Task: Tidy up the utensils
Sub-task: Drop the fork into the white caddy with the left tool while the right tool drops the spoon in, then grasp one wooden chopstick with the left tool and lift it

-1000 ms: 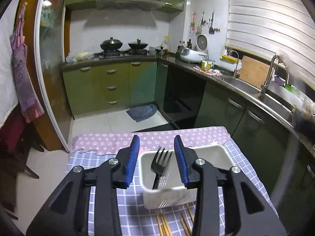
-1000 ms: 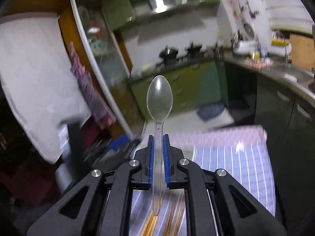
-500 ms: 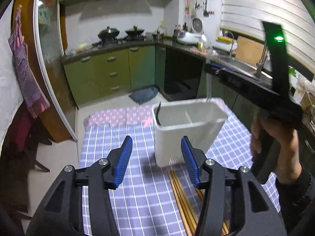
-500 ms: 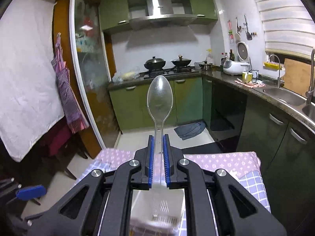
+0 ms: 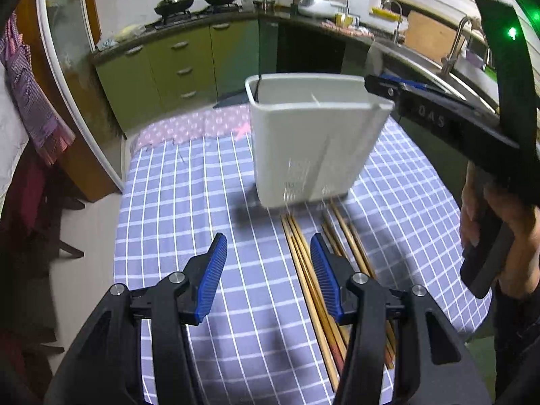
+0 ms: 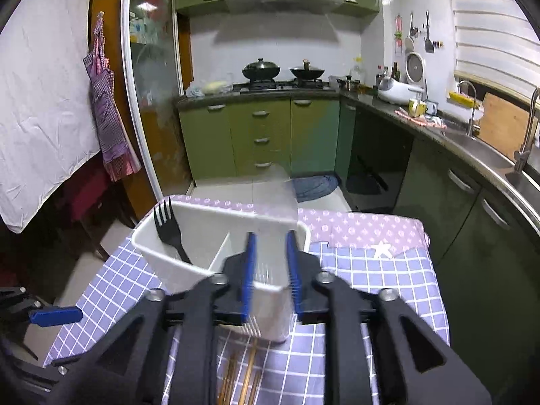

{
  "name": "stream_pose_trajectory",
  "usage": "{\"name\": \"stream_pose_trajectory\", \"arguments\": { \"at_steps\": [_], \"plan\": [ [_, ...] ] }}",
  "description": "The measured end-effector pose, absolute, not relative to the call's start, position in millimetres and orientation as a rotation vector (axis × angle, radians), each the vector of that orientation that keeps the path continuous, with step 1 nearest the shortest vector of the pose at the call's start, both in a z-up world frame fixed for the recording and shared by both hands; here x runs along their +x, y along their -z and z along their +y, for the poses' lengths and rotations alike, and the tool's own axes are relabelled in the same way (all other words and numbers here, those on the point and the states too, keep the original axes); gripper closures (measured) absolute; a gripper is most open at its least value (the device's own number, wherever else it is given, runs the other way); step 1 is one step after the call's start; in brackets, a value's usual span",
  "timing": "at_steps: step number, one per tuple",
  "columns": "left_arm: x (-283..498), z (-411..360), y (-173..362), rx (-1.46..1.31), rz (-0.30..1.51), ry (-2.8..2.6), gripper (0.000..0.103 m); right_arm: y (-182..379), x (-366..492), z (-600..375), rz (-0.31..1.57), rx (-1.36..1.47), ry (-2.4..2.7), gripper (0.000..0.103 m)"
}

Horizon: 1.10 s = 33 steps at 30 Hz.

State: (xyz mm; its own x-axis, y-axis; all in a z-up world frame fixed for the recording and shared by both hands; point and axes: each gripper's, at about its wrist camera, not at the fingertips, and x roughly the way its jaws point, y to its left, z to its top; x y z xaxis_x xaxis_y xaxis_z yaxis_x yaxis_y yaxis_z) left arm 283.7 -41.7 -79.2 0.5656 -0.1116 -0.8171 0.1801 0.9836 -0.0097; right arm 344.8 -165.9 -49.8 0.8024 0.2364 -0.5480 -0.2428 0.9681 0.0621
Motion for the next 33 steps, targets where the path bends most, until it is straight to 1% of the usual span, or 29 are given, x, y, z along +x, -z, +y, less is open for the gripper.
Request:
{"name": "stream_pose_trajectory", "arguments": {
  "at_steps": [4,5,7,10,12,13,14,16,19,33],
  "plan": [
    [277.4,-44.2,87.0,0.094,0.985,0.158,0.053,47.8,329.3,-172.0,0.591,0.004,-0.246,0.078],
    [277.0,-46.2,89.2,0.095,0.994,0.157,0.053,45.7,323.7,-176.1,0.592,0.01,-0.243,0.075],
    [276.4,-49.3,97.8,0.104,1.032,0.156,0.053,43.8,307.8,-183.5,0.603,0.015,-0.244,0.072],
    [279.5,-52.4,114.6,0.106,1.094,0.151,0.053,49.1,289.4,-190.9,0.669,0.003,-0.263,0.071],
    [283.7,-53.4,127.1,0.095,1.132,0.141,0.053,66.2,280.7,-193.0,0.763,-0.022,-0.286,0.071],
    [286.4,-54.3,133.5,0.089,1.15,0.136,0.056,76.5,277.6,-194.3,0.812,-0.027,-0.298,0.071],
    [289.2,-55.5,140.0,0.08,1.168,0.135,0.063,85.0,275.0,-195.5,0.849,-0.027,-0.308,0.071],
    [295.3,-57.7,152.2,0.059,1.206,0.129,0.07,103.0,268.5,-196.9,0.906,-0.034,-0.321,0.071],
    [302.8,-61.0,169.3,0.04,1.249,0.111,0.078,118.2,262.3,-198.4,0.934,-0.026,-0.33,0.071],
    [313.3,-66.5,182.4,0.007,1.271,0.109,0.078,127.5,263.3,-201.8,0.971,0.026,-0.367,0.071]
  ]
}}
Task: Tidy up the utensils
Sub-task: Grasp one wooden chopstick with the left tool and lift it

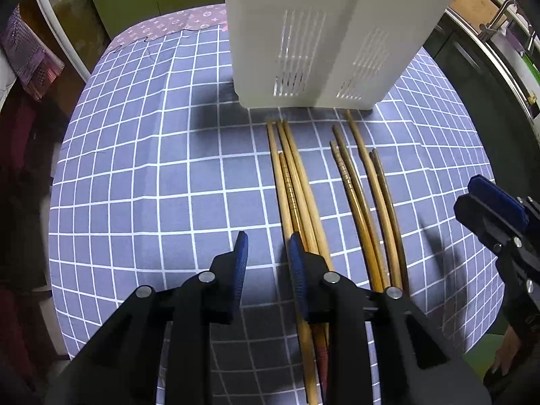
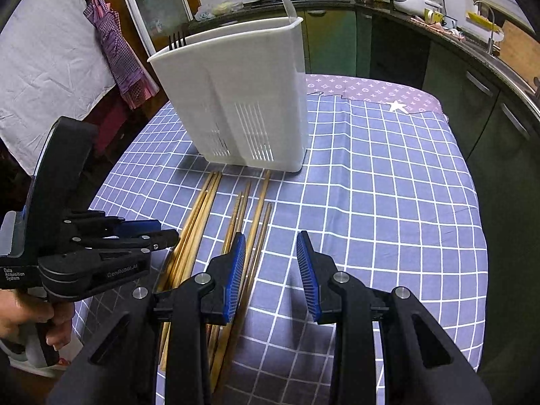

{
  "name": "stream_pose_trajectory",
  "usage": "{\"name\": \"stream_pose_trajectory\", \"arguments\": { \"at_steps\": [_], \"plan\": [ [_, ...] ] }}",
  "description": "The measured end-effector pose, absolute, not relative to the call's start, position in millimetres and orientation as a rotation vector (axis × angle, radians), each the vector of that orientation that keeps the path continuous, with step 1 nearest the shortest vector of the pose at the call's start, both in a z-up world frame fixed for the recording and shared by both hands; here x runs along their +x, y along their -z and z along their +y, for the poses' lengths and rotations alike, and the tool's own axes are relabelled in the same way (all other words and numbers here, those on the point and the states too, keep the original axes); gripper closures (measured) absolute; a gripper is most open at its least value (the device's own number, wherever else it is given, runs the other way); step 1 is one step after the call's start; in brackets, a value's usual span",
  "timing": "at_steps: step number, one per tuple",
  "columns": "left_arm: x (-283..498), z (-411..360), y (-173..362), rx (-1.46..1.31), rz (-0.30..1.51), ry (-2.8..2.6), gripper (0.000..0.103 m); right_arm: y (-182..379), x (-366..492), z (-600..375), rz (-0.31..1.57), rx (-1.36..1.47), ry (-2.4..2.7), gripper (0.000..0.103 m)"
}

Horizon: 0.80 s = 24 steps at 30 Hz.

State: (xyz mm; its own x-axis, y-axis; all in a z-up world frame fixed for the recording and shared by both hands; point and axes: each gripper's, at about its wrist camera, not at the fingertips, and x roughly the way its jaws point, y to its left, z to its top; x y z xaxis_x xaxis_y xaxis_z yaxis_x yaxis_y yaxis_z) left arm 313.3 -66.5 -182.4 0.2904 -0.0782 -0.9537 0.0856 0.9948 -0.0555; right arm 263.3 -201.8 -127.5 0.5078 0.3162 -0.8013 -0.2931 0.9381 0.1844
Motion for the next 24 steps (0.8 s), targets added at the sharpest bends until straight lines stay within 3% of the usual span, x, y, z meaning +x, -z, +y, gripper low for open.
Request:
{"name": "stream_pose_trajectory", "arguments": {
  "at_steps": [13,15,16,24],
  "plan": [
    [322.6,-72.5,191.5,0.047,1.296,0.081,0.078,129.3,268.8,-194.1,1.018,-0.012,-0.365,0.071],
    [323.0,-75.2,191.6,0.058,1.301,0.09,0.083,129.4,270.0,-192.5,1.03,-0.024,-0.367,0.071],
    [322.8,-75.9,191.6,0.063,1.307,0.1,0.095,129.3,270.9,-191.6,1.036,-0.029,-0.368,0.071],
    [314.8,-70.6,184.2,0.076,1.278,0.108,0.097,140.7,281.9,-179.9,1.106,-0.013,-0.395,0.071]
  ]
}}
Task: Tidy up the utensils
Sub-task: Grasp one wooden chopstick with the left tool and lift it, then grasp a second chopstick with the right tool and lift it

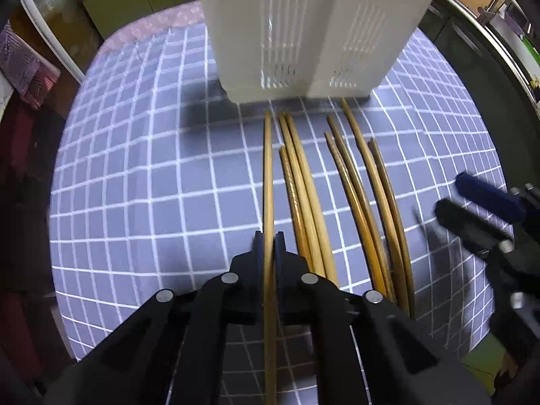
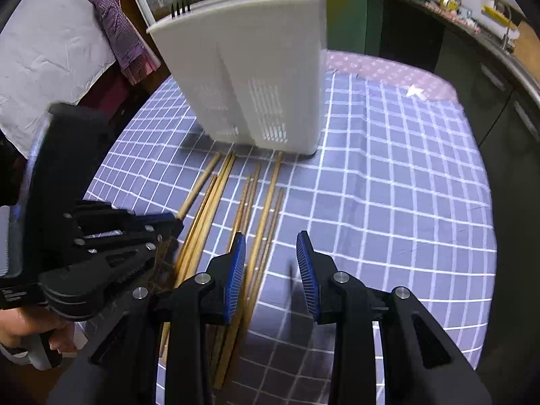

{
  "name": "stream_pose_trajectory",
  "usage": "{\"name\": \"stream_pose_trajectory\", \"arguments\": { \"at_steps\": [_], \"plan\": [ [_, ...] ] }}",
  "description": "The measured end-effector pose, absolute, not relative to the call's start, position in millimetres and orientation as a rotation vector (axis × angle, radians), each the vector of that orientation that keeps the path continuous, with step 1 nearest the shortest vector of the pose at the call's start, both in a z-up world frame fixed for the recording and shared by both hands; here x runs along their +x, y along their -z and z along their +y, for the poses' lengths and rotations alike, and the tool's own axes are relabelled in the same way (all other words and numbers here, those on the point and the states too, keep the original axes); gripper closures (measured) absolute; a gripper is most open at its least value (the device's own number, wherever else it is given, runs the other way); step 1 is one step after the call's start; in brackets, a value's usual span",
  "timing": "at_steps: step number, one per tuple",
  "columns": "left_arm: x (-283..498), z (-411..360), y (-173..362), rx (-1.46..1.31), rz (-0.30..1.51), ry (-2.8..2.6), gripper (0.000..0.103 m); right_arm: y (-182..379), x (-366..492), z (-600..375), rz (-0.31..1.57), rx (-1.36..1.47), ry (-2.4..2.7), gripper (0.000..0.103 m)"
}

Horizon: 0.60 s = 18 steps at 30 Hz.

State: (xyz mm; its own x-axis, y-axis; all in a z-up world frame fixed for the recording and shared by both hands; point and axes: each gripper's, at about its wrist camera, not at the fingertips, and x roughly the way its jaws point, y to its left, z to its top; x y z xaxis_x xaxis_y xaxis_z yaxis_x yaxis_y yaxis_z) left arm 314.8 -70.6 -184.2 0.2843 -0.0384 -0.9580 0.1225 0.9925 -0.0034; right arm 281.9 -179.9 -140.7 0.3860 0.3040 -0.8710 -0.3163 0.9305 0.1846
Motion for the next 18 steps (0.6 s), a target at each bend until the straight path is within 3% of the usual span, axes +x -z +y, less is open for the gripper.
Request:
{"name": "stream_pose_trajectory", "arguments": {
  "at_steps": [4,6,9,18],
  "plan": [
    [309.7,-62.0,169.0,0.066,1.224,0.105,0.097,153.2,289.6,-172.7,1.166,0.004,-0.413,0.072],
    [306.6,-56.7,159.9,0.063,1.191,0.102,0.097,160.3,293.3,-168.7,1.198,0.006,-0.415,0.083],
    [299.9,-50.0,148.1,0.056,1.15,0.109,0.097,165.2,297.1,-165.8,1.215,-0.002,-0.398,0.086],
    [287.5,-42.7,132.3,0.048,1.085,0.14,0.097,178.8,307.4,-159.2,1.258,-0.051,-0.331,0.09]
  ]
}}
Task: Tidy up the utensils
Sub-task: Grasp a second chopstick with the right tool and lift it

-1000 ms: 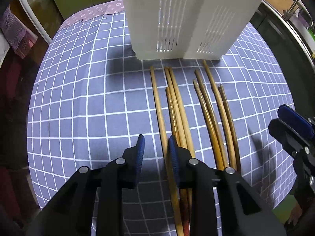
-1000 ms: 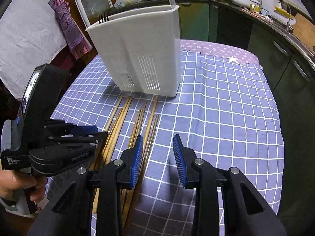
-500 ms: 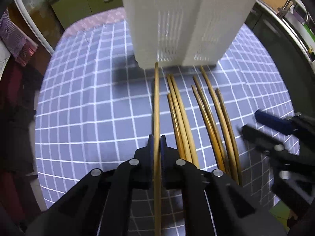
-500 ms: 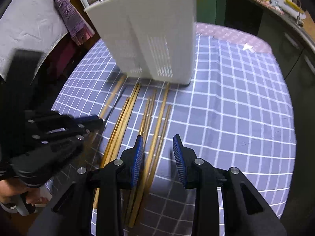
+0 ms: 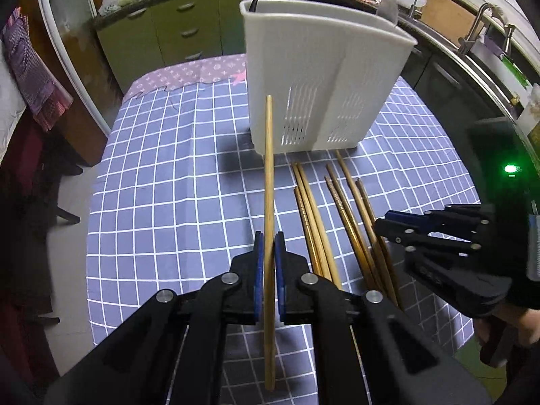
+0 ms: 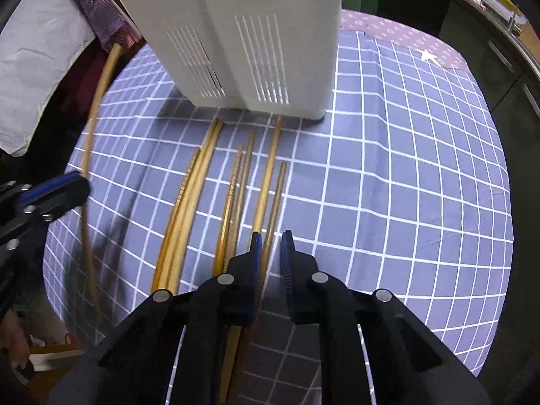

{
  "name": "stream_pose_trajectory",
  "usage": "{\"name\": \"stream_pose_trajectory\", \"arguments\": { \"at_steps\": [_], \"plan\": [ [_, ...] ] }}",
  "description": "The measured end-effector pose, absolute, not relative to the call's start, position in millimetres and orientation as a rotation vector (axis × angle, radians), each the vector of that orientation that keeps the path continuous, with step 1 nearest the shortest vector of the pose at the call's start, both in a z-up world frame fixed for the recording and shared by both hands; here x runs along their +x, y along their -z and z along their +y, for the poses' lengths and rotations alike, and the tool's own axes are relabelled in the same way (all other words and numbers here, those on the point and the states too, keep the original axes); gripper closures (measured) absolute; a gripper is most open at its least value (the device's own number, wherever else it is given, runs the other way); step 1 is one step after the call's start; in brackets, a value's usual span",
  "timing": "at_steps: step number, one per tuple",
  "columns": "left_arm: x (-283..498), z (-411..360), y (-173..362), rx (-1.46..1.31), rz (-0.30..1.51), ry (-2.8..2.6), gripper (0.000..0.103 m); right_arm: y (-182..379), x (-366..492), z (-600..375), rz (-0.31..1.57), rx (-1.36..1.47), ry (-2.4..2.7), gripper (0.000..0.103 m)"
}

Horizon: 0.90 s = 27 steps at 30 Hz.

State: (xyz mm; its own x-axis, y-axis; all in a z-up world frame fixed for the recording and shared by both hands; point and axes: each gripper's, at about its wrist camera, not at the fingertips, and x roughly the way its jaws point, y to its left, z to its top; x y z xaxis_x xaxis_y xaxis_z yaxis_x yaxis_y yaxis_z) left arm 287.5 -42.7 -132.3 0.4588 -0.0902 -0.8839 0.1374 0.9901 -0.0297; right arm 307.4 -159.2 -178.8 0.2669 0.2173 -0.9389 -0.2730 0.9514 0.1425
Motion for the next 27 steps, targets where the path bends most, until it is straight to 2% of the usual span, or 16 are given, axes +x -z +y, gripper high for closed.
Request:
{"name": "stream_pose_trajectory", "arguments": {
  "at_steps": [18,27],
  "plan": [
    [278.0,-42.2,124.9,0.066,1.057,0.16,0.097,188.7,302.1,-147.3,1.269,-0.097,-0.295,0.096],
    [274.2,-38.9,117.5,0.07,1.049,0.174,0.097,156.3,289.3,-155.4,1.22,-0.063,-0.351,0.097]
  ]
}}
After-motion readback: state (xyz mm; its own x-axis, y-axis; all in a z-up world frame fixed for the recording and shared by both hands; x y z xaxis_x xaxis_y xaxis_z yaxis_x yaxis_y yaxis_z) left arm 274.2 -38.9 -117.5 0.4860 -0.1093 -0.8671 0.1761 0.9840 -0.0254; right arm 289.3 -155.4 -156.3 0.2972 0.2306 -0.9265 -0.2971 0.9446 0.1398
